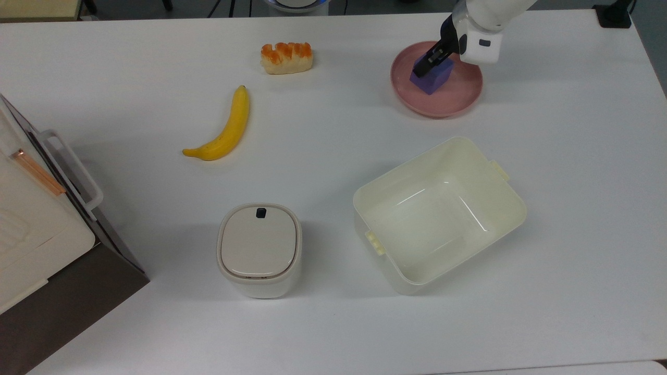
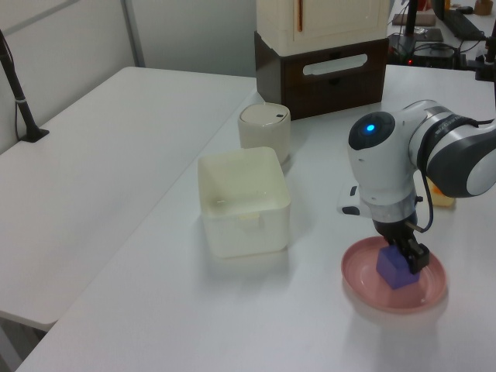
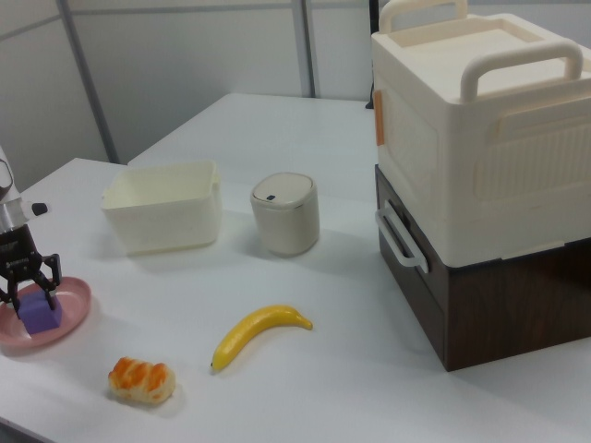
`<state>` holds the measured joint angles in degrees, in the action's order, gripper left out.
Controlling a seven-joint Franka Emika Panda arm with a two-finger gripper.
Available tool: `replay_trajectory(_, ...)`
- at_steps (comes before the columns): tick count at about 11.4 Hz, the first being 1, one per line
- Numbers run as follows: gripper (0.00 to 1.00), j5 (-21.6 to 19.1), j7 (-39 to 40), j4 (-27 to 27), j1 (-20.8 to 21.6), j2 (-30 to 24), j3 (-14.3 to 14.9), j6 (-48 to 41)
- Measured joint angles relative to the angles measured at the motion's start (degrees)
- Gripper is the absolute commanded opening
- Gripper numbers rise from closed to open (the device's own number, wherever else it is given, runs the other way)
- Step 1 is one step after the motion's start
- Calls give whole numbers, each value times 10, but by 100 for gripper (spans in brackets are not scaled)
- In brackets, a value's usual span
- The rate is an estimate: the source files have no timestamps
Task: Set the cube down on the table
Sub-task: 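Lift the purple cube off the plate and lower it beside the banana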
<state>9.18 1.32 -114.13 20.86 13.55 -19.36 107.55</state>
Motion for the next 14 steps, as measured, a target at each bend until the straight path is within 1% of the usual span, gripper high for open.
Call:
replay_trajectory(2, 24, 0, 0, 5, -5, -8, 0, -2)
replay_trajectory(4, 24, 0, 0, 20, -10, -23, 1, -25)
replay_trajectory(5, 25, 0, 0, 27, -16, -29, 3, -30)
replay_trajectory(6, 30, 1, 0, 37, -36, -35, 5, -33)
replay_trajectory(7, 37, 2, 1, 44, -55, -36, 6, -33)
replay_trajectory(8, 44, 4, 4, 55, -95, -36, 7, -33)
replay_trajectory(9, 45, 13, 10, 62, -134, -35, 8, -32)
replay_trajectory(10, 65, 21, 17, 69, -172, -31, 10, -23)
replay_trajectory(11, 100, 29, 21, 77, -202, -24, 19, -12)
replay_trajectory(12, 100, 34, 28, 84, -218, -17, 40, 0)
replay_trajectory(13, 100, 34, 35, 89, -224, -12, 65, 9)
replay_trajectory(14, 100, 34, 38, 92, -225, -10, 78, 13)
